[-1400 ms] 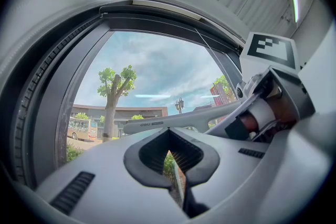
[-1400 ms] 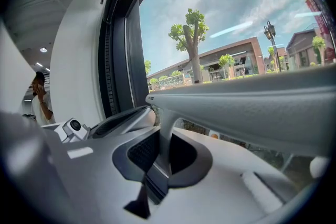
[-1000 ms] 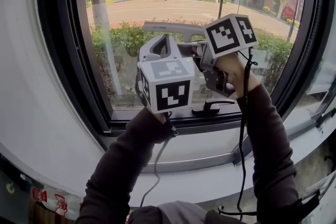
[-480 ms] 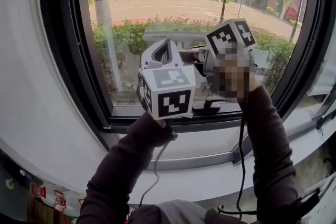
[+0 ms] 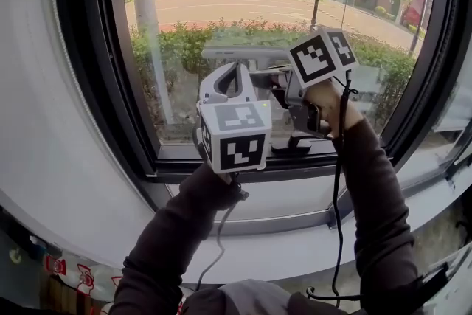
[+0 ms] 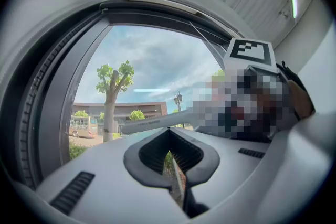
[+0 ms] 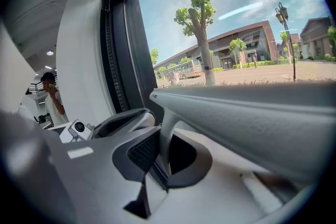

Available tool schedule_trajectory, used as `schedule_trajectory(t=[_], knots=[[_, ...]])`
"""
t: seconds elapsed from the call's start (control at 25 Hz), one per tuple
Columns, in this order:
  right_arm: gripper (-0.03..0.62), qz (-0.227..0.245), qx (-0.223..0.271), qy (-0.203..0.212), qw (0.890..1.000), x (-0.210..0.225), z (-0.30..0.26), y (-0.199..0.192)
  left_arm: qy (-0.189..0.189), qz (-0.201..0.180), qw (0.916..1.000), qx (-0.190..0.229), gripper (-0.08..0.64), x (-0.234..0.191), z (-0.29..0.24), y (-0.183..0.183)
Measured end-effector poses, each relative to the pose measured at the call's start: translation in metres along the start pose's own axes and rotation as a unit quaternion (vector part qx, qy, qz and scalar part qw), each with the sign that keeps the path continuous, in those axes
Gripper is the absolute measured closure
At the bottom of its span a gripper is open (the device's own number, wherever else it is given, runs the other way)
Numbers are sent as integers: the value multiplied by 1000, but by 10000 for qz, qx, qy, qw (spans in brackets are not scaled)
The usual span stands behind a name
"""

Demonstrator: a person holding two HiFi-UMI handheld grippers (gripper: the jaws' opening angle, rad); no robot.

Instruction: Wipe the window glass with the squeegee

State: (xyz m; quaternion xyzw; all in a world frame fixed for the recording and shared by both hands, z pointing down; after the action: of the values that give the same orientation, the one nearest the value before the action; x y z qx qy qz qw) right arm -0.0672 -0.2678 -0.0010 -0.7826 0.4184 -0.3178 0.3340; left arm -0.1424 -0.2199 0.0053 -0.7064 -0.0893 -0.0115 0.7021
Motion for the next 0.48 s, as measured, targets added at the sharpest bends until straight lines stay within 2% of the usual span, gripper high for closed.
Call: schedule_trajectory(t=[0.2, 0.48], knots=[[565, 63, -58, 33, 10000, 0, 0, 1, -183, 286, 9989, -337, 561, -6, -13, -15], [565, -25, -143, 166, 9998, 4, -9, -2, -169, 271, 9987, -391, 561, -10, -17, -15]])
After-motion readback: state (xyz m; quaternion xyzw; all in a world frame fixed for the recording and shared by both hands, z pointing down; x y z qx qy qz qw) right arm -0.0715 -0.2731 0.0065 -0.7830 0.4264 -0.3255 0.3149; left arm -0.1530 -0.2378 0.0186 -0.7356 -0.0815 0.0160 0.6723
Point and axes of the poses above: the fingertips, and each gripper's own axes: z backward along the fingers, x to its right, y out of its top, the point moved 6 cm from there along z, backward along the fingers, and after that the axes turned 13 degrees about -x, right-handed, at the moved point
